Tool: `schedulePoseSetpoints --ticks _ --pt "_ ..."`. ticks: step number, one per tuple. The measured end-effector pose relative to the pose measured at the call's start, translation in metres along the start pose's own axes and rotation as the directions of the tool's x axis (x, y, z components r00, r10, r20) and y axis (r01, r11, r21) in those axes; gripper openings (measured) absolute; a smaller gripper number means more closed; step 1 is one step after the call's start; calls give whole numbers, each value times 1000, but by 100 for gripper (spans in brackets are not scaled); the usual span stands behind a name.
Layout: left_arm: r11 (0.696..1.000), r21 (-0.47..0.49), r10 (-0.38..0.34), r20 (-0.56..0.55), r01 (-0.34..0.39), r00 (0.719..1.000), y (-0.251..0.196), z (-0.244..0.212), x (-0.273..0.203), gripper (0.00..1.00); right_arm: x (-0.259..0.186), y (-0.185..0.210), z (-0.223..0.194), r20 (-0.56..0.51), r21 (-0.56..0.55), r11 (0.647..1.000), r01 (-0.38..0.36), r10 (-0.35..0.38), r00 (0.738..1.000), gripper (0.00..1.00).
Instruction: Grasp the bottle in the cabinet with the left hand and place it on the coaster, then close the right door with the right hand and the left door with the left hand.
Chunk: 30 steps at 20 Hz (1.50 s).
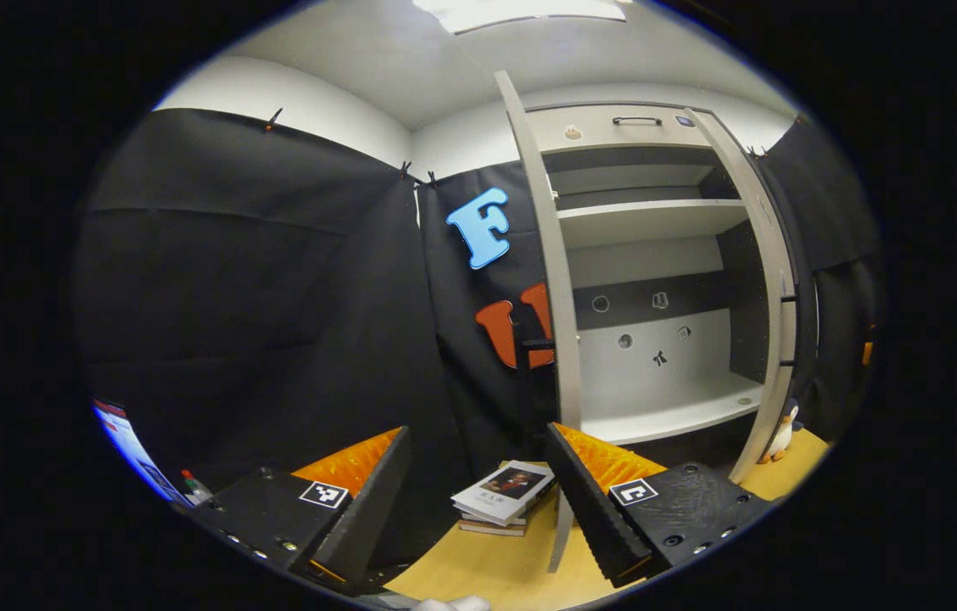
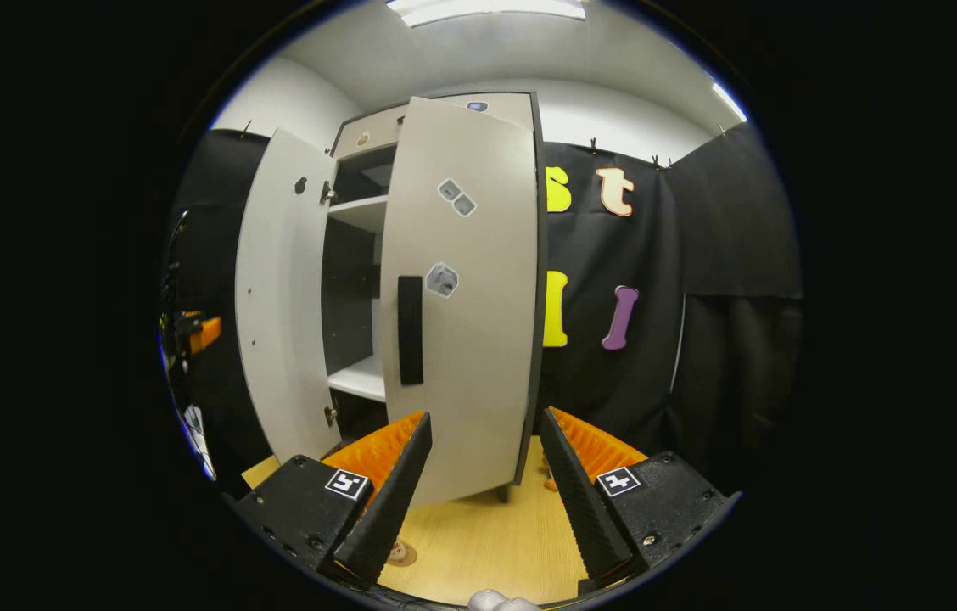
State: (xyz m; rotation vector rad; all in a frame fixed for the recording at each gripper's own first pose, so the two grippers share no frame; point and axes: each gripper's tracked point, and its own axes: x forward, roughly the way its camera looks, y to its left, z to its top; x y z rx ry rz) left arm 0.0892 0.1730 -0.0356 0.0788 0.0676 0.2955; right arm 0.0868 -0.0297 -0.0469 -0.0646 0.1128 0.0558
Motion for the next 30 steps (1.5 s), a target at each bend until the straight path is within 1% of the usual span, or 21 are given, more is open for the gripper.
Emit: schedulePoseSetpoints --ticks 3,6,11,14,17,19,22,23,24,25,30 --pt "1000 10 -10 22 10 1000 15 4 32 96 -17 5 -11 -28 15 999 49 -48 998 80" --pt "1000 9 -22 26 22 999 19 2 62 96 -29 5 -17 -48 25 996 86 -85 995 80" --pt "999 16 -40 20 40 999 17 1 88 95 -37 1 -19 -59 27 993 114 -112 992 80" --pt "997 -41 -68 24 69 997 13 0 87 91 -35 -2 -20 -63 42 993 107 -104 993 80" --pt "992 -79 -94 2 94 996 7 -4 87 91 -29 -6 -20 -70 47 994 94 -91 993 80" --pt "992 -81 -98 -2 98 995 4 -3 84 91 -25 -8 -15 -61 51 995 85 -82 995 80" --pt "995 -53 -85 3 85 996 -2 0 82 84 -25 -12 -13 -50 62 995 72 -69 996 80" --pt "994 -57 -89 4 89 996 -8 1 78 88 -26 -13 -13 -49 61 996 67 -65 997 80" --pt "993 -68 -97 2 97 995 -14 1 76 81 -26 -15 -14 -51 56 996 64 -61 997 80" --pt "991 -75 -107 1 107 994 -21 0 74 84 -25 -17 -15 -53 53 997 59 -56 997 80" --pt "986 -66 -155 9 155 988 -62 7 66 84 -26 -32 -12 -50 49 997 56 -53 997 80"
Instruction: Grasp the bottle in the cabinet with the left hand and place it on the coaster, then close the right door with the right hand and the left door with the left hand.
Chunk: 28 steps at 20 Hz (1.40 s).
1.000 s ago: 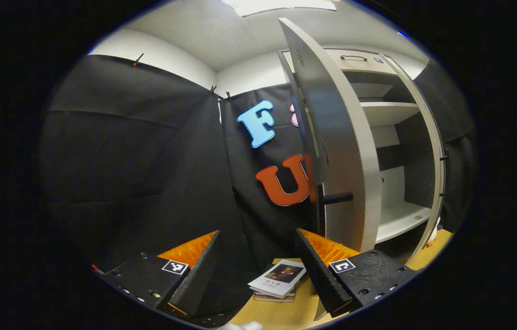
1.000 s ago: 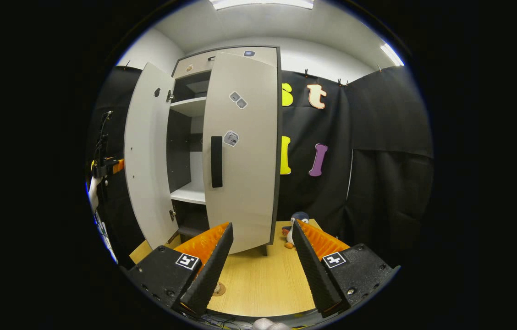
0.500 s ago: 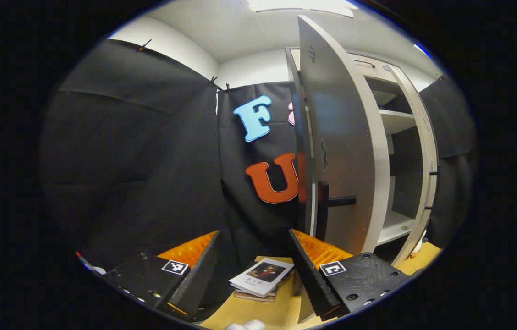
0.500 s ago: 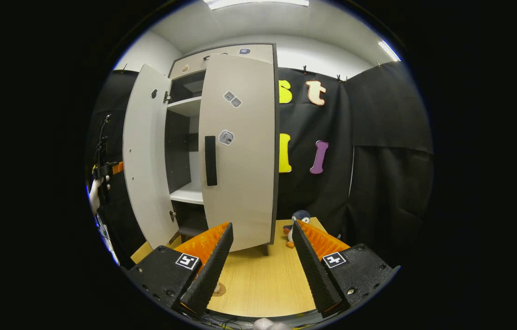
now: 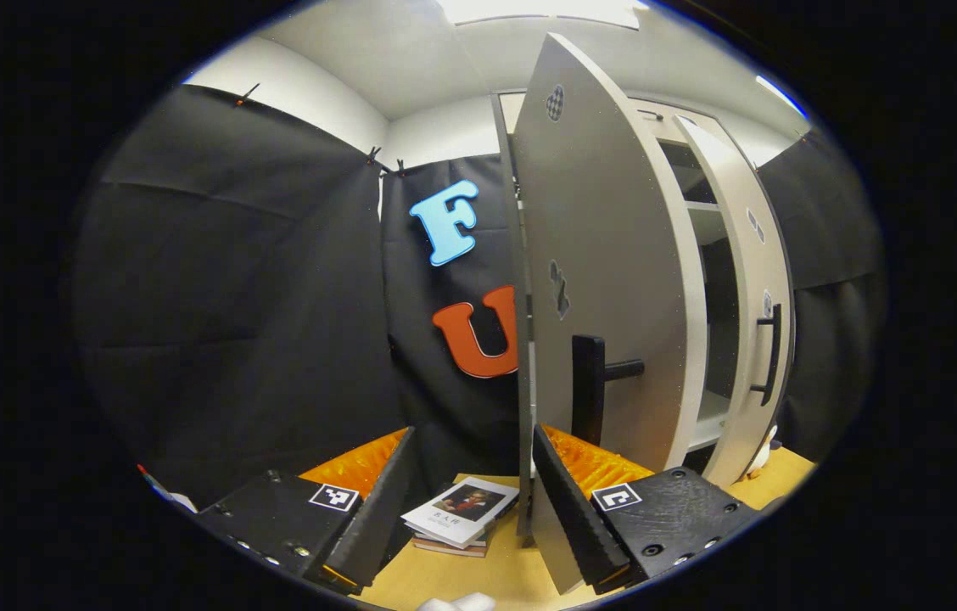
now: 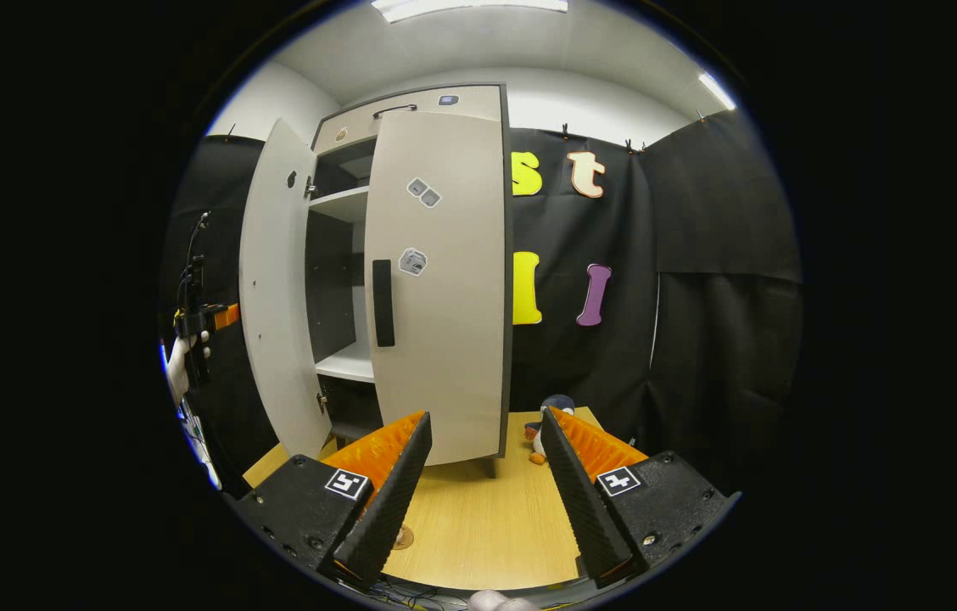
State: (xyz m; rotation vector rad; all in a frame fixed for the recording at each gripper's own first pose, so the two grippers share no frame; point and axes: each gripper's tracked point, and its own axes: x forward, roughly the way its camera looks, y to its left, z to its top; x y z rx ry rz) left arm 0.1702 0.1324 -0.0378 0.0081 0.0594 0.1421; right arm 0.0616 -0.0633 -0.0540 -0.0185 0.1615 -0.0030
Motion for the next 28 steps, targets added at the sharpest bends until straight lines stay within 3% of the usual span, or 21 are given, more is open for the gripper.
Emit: schedulePoseSetpoints --ticks 2,6,7,8,15,28 --pt "999 -14 -31 -4 30 1000 -19 -1 2 81 -1 -5 1 -1 -5 1000 3 -3 1000 80" --pt "997 -35 -74 3 74 997 -53 3 10 85 -3 -14 3 1 -11 1000 10 -10 1000 80" --pt "996 -40 -83 0 83 997 -62 2 13 87 -4 -16 5 2 -12 1000 10 -10 1000 80" --pt "996 -42 -83 -8 82 997 -67 2 13 95 -4 -16 6 2 -12 1000 10 -10 1000 80" --pt "998 18 -57 27 57 998 -73 18 7 96 3 0 21 25 19 999 -28 28 999 80" --pt "998 -26 -58 -13 58 998 -58 13 -72 95 15 62 37 53 -9 995 -101 101 993 80"
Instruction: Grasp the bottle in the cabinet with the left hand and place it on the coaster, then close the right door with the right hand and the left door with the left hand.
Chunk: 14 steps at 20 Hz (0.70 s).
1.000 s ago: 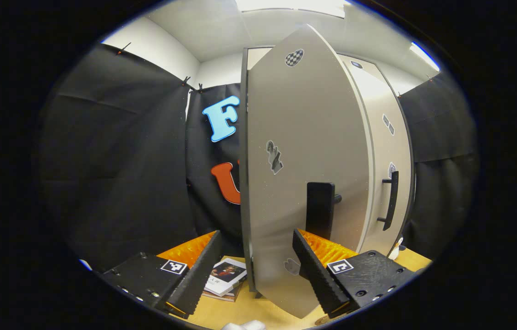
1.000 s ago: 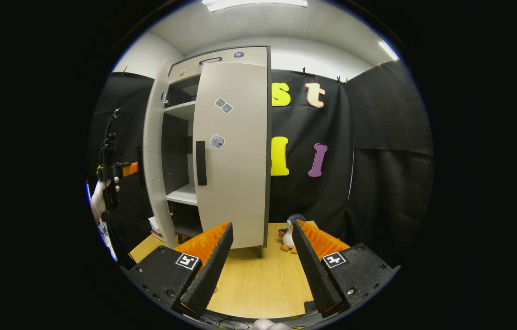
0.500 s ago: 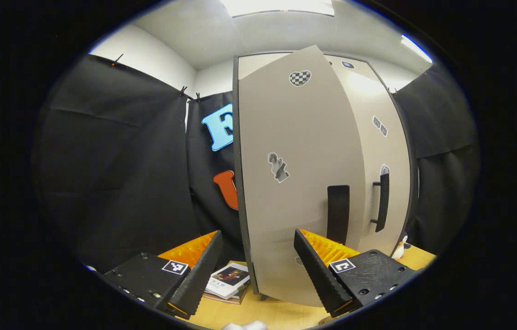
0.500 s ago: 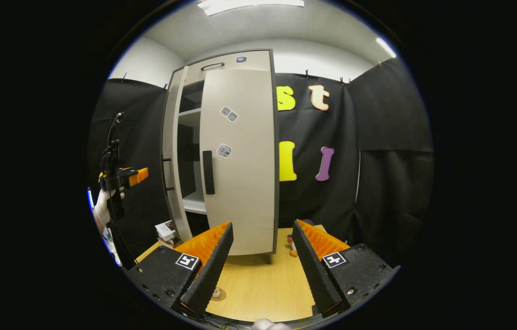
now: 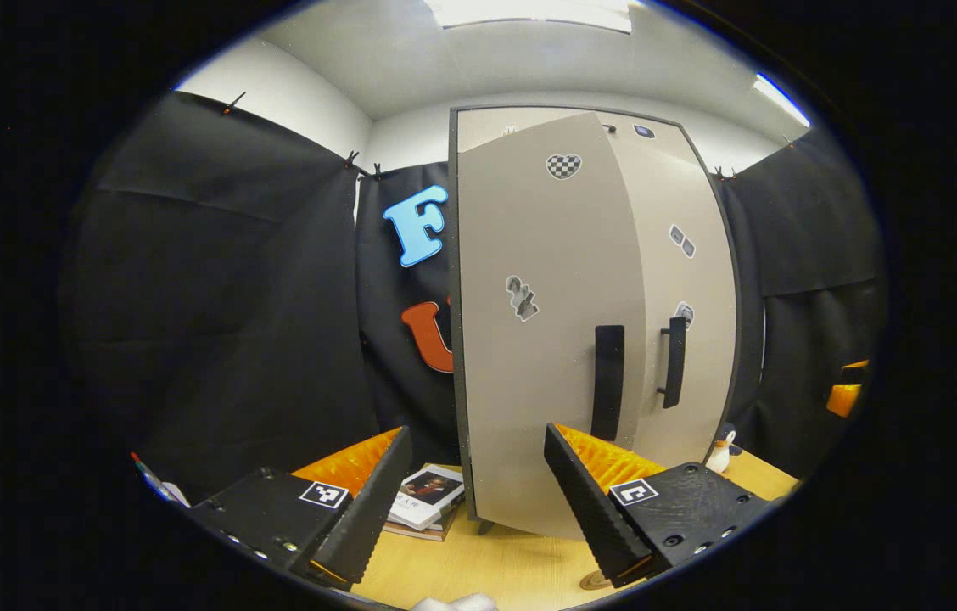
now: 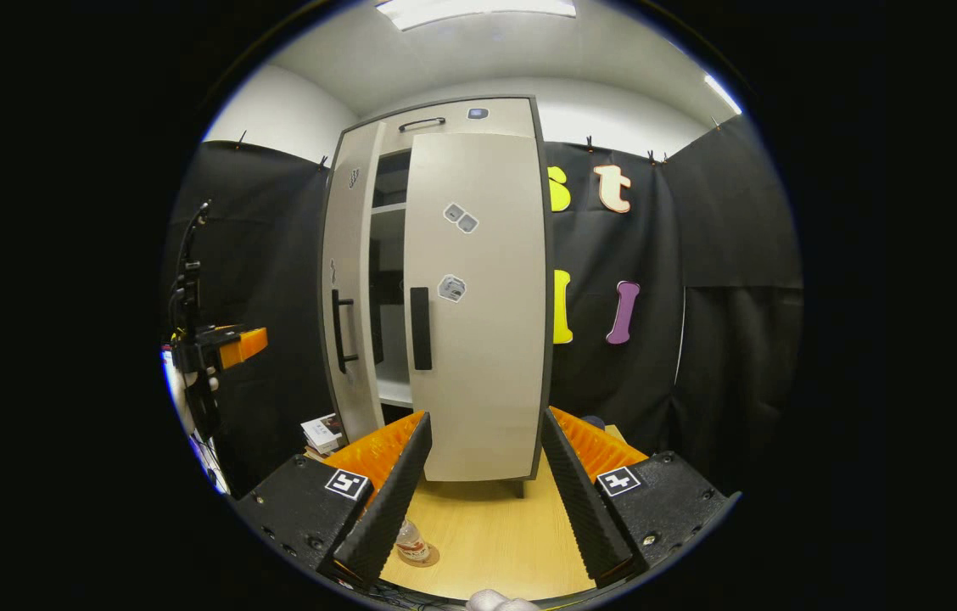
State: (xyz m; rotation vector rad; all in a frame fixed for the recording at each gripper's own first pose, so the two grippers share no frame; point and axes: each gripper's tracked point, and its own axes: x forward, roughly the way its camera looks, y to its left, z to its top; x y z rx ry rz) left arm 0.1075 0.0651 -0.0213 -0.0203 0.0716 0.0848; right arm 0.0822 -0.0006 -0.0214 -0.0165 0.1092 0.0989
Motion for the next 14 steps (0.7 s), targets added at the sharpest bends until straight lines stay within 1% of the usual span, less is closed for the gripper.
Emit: schedulePoseSetpoints --ticks 3,6,8,11,14 --pt "1000 15 13 10 -13 1000 6 5 -23 96 0 7 6 14 -6 1000 5 -5 1000 80" --pt "1000 10 2 0 -2 1000 8 0 -45 96 0 11 6 24 -9 1000 17 -17 1000 81" --pt "1000 13 28 -18 -28 999 17 -9 -61 96 -1 12 4 20 -10 1000 24 -24 1000 81" --pt "998 28 57 -17 -56 998 25 -13 -80 96 -7 9 0 16 -15 999 46 -46 999 81" --pt "999 24 38 -13 -38 999 18 -15 -83 96 -10 7 -3 12 -20 998 67 -67 998 81"
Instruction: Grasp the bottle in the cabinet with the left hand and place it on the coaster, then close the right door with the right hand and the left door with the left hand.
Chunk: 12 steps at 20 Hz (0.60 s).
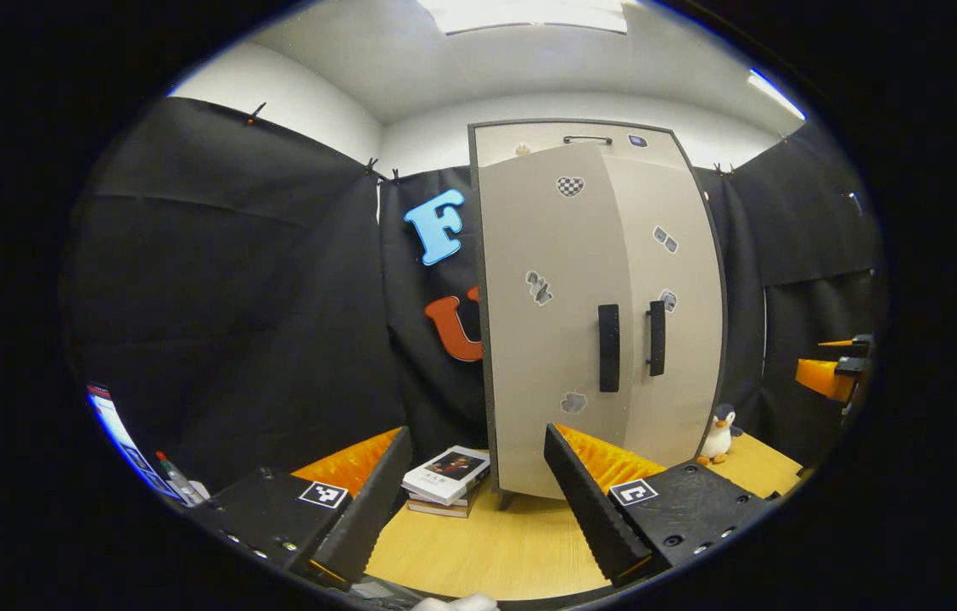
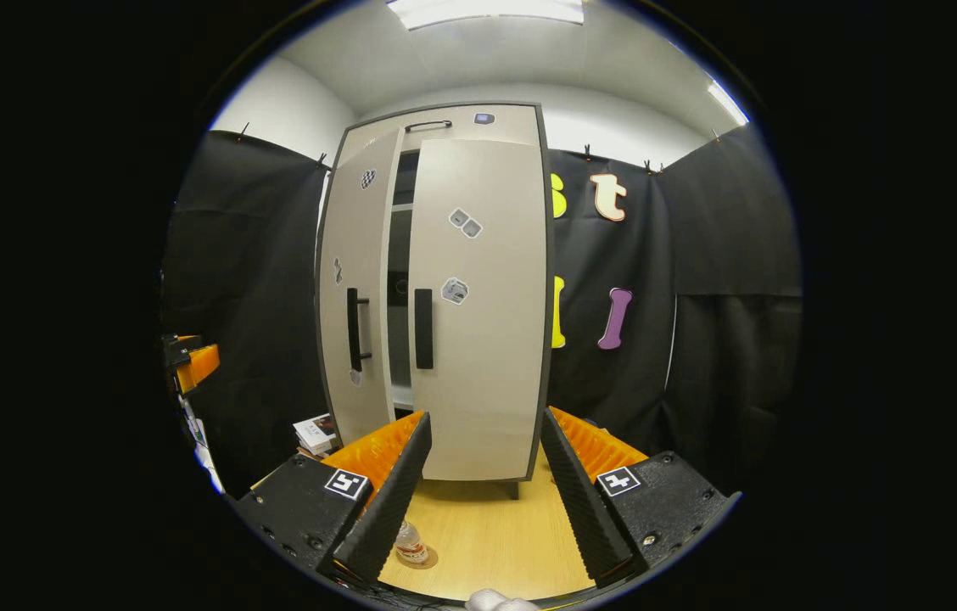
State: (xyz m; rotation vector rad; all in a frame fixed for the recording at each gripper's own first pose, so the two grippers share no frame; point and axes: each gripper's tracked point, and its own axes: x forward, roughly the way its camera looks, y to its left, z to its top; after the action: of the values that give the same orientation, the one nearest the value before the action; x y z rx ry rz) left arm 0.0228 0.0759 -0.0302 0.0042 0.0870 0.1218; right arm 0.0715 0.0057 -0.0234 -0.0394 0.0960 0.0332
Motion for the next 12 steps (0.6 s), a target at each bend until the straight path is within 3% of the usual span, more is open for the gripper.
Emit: schedulePoseSetpoints --ticks 12 --pt "995 -22 -95 -6 95 995 -24 0 7 95 -3 9 10 20 -7 1000 15 -15 1000 81"
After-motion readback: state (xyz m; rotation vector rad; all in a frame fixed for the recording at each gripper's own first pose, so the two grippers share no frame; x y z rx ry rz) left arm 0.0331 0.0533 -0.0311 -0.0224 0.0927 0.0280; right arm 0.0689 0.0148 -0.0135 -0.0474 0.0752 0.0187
